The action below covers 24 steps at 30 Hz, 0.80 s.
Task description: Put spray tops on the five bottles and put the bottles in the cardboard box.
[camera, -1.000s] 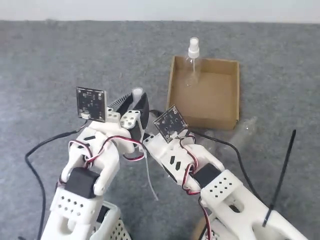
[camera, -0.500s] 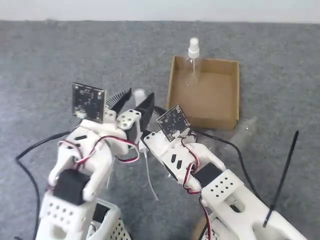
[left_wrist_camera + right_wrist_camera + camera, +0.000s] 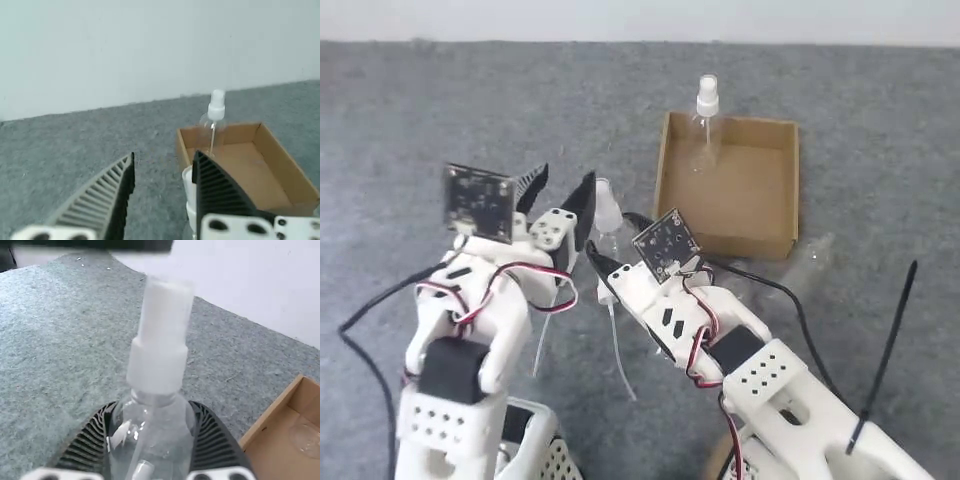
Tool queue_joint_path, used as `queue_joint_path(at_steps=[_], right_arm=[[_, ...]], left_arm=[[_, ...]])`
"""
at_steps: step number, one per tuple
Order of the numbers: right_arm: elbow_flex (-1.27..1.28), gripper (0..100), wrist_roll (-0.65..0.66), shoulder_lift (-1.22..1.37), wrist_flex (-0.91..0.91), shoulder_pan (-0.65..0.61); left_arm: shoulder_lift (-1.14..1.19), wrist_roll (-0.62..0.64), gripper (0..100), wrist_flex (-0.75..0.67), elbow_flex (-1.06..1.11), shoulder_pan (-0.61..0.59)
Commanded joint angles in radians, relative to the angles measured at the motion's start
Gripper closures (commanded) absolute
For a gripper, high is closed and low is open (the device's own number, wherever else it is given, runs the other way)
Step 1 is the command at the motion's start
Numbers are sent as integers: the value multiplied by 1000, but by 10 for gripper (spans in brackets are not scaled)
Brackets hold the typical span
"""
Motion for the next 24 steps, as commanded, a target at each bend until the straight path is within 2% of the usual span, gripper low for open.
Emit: queue_joint_path(at_steps=[1, 8, 13, 18, 21, 24], right_arm=[[-15, 993, -8, -51, -19, 10], [-15, 993, -8, -51, -19, 12], [-15, 993, -9, -51, -19, 13], [-15, 993, -9, -51, -18, 13], [-15, 993, -9, -51, -18, 15], [-17, 993, -9, -51, -18, 25]], left_arm=[[-9, -14, 830, -54, 41, -8], [-17, -15, 830, -52, 77, -5], [-18, -15, 830, -44, 13, -17], [-20, -9, 830, 121, -119, -58], [-20, -9, 829, 213, -124, -75], [-20, -2, 827, 196, -27, -72]])
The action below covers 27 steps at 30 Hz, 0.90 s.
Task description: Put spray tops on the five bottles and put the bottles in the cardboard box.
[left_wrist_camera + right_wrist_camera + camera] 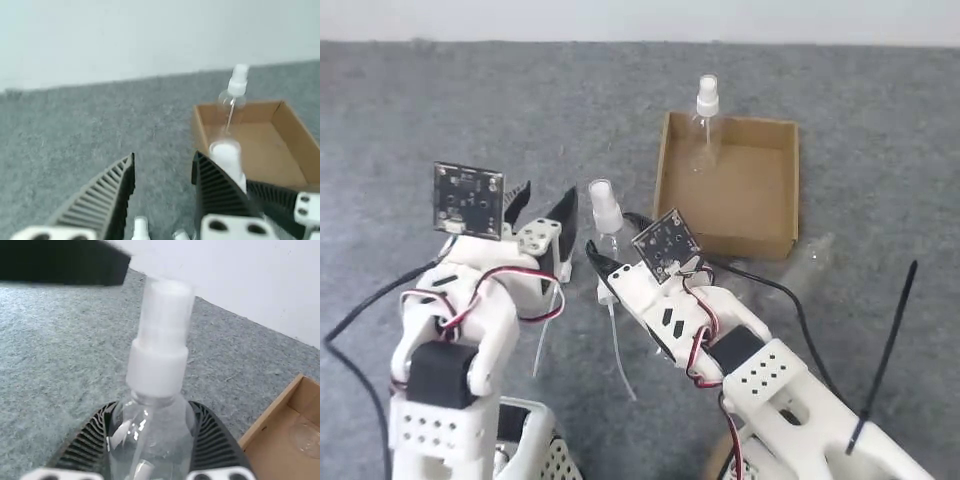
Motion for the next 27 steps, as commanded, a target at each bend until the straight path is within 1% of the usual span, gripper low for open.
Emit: queue_joint_path(at_steps=[1, 5, 9, 12, 14, 16, 19, 23, 27], right_arm=[[-23, 993, -9, -51, -18, 36], [-54, 993, -9, -53, -7, 102], [-170, 993, -17, -53, 122, 197], [-261, 993, -17, -44, 183, 248], [-318, 993, -17, -41, 219, 257], [-376, 993, -15, -41, 269, 259], [-456, 993, -15, -39, 348, 254], [-503, 993, -17, -39, 406, 252], [-502, 993, -17, -41, 458, 239]], left_arm=[[-20, 17, 826, -38, 87, 3], [-20, 40, 825, -201, 231, 3], [-20, 41, 825, -227, 254, 20], [-20, 38, 825, -230, 282, 106], [-20, 38, 811, -252, 318, 173], [-20, 38, 774, -278, 355, 226], [-20, 38, 742, -296, 378, 275], [-20, 40, 716, -296, 381, 313], [-20, 38, 694, -299, 384, 311]])
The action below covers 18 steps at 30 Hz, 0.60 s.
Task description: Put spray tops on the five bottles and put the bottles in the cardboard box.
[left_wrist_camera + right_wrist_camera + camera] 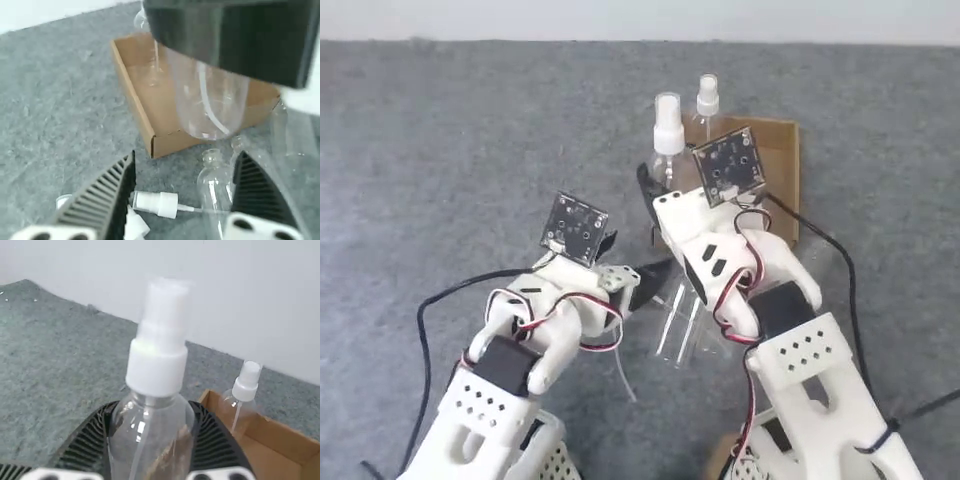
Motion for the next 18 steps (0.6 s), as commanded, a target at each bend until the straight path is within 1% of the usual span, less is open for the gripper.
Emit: queue_joint_path(at_steps=[1, 5, 9, 11, 14, 18], right_arm=[[-71, 993, -14, -42, 47, -15], [-77, 993, -11, -53, 99, -70], [-77, 993, -9, -53, 154, -110], [-77, 993, -8, -54, 166, -113], [-75, 993, -6, -88, 170, -107], [-75, 993, -6, -162, 249, -107]], left_arm=[[-20, 8, 694, -34, -2, 8], [-18, 8, 694, -37, -2, 8], [-18, 8, 694, -109, 45, 6], [-18, 6, 694, -135, 64, 6], [-18, -32, 694, -138, 68, 6], [-18, -38, 694, -138, 70, 6]])
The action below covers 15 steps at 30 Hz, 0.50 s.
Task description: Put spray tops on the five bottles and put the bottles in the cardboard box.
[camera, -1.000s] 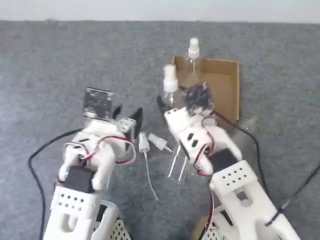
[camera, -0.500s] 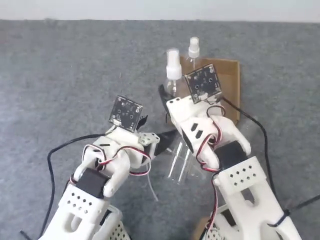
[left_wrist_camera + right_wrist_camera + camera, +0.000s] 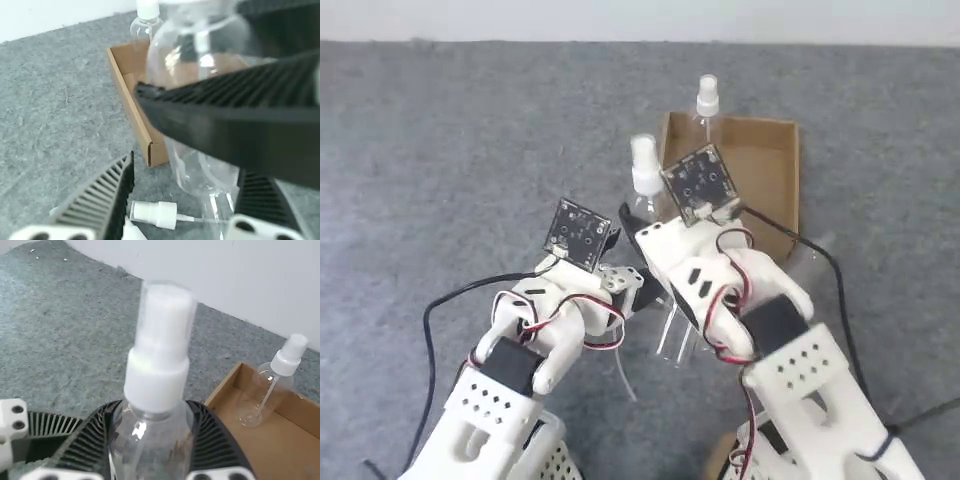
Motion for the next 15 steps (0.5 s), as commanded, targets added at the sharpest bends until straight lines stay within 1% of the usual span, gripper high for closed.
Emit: queue_joint_path(at_steps=[1, 5, 9, 15], right_arm=[[-75, 993, -5, -96, 70, -4], [-75, 993, -3, -119, 113, 38], [-77, 993, 49, -114, 110, 131], [-126, 993, 57, -74, 108, 269]], left_arm=[[-18, -12, 694, -28, -5, 2], [-18, -14, 694, -28, -5, 2], [-18, -14, 694, -28, -4, 2], [-18, -15, 694, -28, -4, 2]])
